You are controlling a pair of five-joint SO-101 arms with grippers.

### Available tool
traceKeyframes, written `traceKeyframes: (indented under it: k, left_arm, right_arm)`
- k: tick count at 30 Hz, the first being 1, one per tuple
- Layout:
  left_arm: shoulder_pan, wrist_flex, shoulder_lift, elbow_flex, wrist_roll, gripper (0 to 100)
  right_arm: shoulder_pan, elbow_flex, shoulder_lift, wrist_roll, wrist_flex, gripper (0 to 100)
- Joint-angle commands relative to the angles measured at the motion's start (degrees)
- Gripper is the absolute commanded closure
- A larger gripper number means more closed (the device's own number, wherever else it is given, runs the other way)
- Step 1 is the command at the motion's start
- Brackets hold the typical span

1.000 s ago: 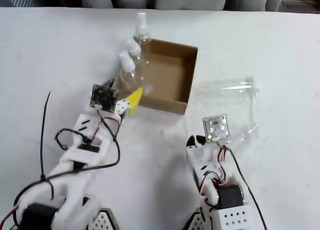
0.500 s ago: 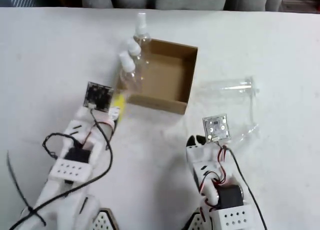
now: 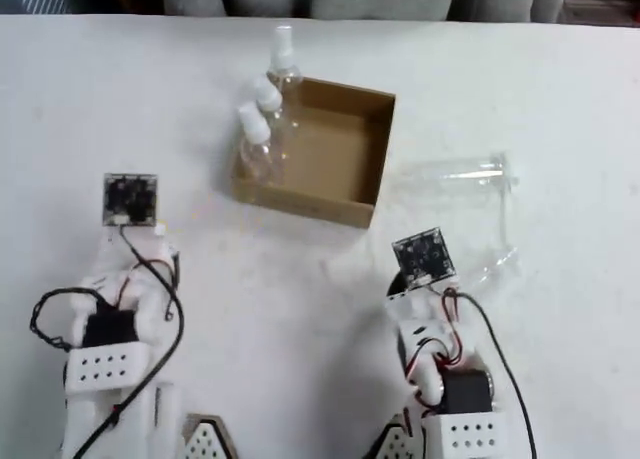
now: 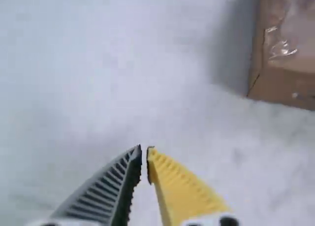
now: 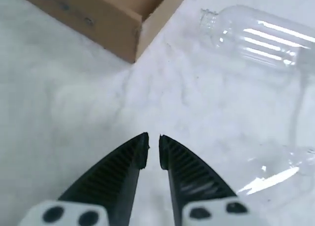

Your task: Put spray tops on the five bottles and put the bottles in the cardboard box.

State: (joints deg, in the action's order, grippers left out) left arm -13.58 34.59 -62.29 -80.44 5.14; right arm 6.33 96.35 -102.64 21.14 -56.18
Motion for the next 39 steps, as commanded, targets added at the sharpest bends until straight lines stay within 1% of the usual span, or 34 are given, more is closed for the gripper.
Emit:
traceKeyframes:
  k: [1,3,6,11,15,21,26,27,30,32,33,35,39]
  left_arm:
    - [-3.47,5.01,-1.63,-0.62,0.62,98]
    - [-3.38,5.1,-1.89,-2.81,0.7,98]
    - [-3.56,5.1,-1.89,-4.22,0.79,98]
    - [-3.38,5.19,-1.71,-5.01,0.79,98]
    - [-3.21,5.1,-1.89,-5.8,0.79,98]
    - [-3.21,5.1,-1.89,-5.98,0.79,98]
    - [-3.21,5.1,-1.8,-6.59,0.97,98]
    - [-3.12,4.48,-1.98,-7.21,2.11,98]
    - [-3.12,1.67,-1.98,-8.88,6.59,98]
    - [-3.12,1.32,-1.98,-8.97,6.59,98]
    - [-3.12,1.23,-1.98,-8.97,6.68,98]
    - [-3.12,1.14,-1.98,-8.97,6.77,98]
    - [-3.12,1.14,-1.98,-8.97,6.77,98]
  right_arm:
    - [-4.88,0.35,-0.48,1.41,4.09,98.2]
    - [-7.6,-0.7,-0.31,0.62,5.05,98.1]
    - [-12.53,-4.22,0.04,2.37,4.44,98.2]
    - [-17.27,-11.25,1.01,2.9,3.65,98.3]
    - [-19.91,-20.57,10.59,3.69,2.59,98.3]
    - [-21.05,-37.98,38.11,11.34,2.51,98.1]
    - [-24.4,-53.98,58.77,21.63,2.42,98.1]
    - [-25.01,-57.05,62.55,23.65,2.33,98.1]
    - [-25.8,-65.76,72.48,31.56,-1.27,98.0]
    - [-25.8,-71.12,78.55,37.19,-5.14,98.0]
    - [-25.8,-73.85,81.36,38.86,-6.99,98.0]
    - [-25.8,-78.77,86.46,37.54,-8.66,98.0]
    - [-25.8,-86.77,95.87,29.01,-5.76,98.0]
